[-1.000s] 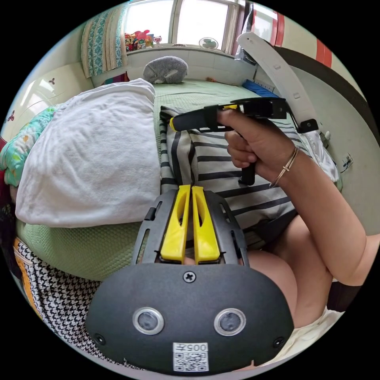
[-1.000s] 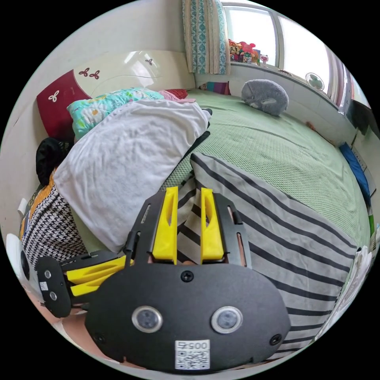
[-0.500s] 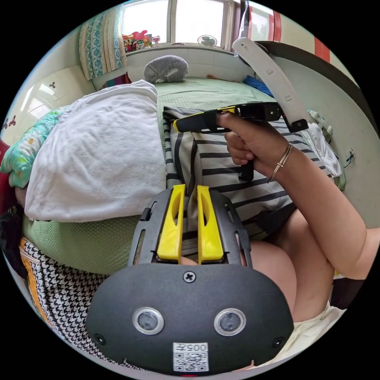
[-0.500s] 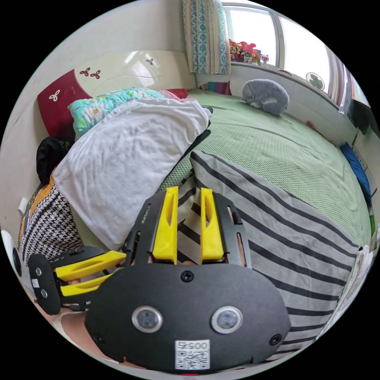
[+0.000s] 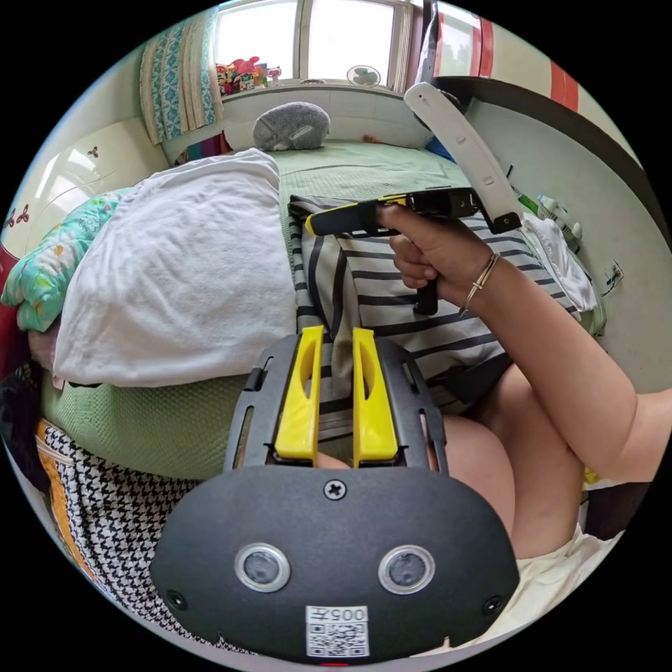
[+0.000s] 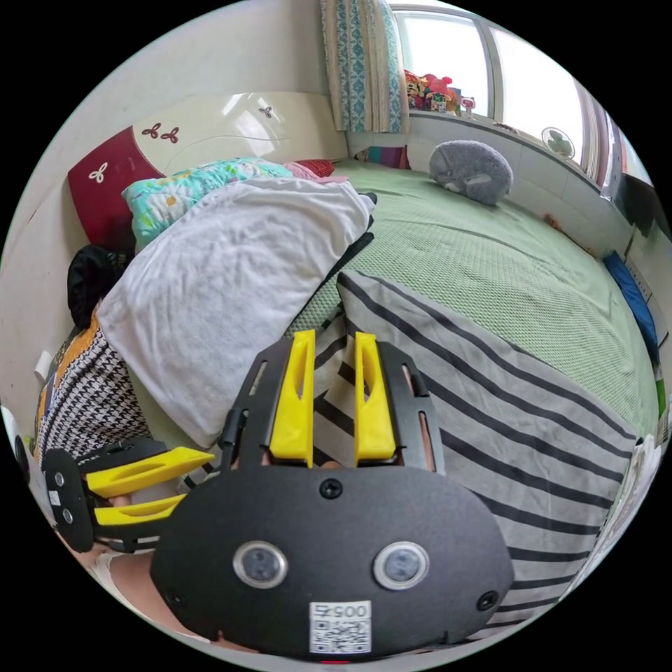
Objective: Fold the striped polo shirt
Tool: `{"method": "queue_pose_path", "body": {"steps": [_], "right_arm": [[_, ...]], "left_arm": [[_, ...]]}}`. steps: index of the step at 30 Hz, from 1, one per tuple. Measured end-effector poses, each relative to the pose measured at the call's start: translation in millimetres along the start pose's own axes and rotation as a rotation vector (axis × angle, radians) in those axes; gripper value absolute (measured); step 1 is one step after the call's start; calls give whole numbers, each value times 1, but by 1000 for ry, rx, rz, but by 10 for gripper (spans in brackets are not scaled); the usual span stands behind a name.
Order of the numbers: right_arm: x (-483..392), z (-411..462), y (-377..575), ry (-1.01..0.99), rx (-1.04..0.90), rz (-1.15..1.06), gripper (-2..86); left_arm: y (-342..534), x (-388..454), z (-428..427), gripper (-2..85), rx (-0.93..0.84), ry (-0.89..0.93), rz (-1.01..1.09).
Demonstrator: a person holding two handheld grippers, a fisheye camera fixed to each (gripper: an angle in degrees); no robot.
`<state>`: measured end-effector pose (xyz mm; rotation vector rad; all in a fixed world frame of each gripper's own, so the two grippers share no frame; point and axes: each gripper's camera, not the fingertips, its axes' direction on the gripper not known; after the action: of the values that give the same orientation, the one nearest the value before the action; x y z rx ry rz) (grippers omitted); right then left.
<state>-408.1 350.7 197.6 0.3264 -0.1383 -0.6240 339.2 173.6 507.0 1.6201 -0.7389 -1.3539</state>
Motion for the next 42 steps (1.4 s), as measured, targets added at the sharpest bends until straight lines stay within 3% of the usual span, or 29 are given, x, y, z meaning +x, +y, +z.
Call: {"method": "queue_pose_path", "body": {"steps": [10,15,21,26,30,33,39,42], "right_arm": [[-9,5,-8,-7,14,-29,84],[-10,22,-12,23,-36,-29,20],[-6,15,-15,-22,61,41,-7],[-18,21,-8,158,30,4,38],[-30,34,-2,172,-32,-78,84],[-30,45,3,260,-68,-33,26],[-14,26,19,163,38,80,-7],[-2,42,30,71,-50,104,21]], "left_arm": [[4,-1,-2,79,-15,16,-4],[6,-1,2,66,-31,33,-9],[6,2,-1,19,-21,31,-22],[8,7,-1,9,-26,22,0],[8,9,-1,7,-27,30,-1],[7,11,0,6,-29,29,1],[7,17,-1,9,-18,30,12],[9,19,7,13,-48,22,16]]}}
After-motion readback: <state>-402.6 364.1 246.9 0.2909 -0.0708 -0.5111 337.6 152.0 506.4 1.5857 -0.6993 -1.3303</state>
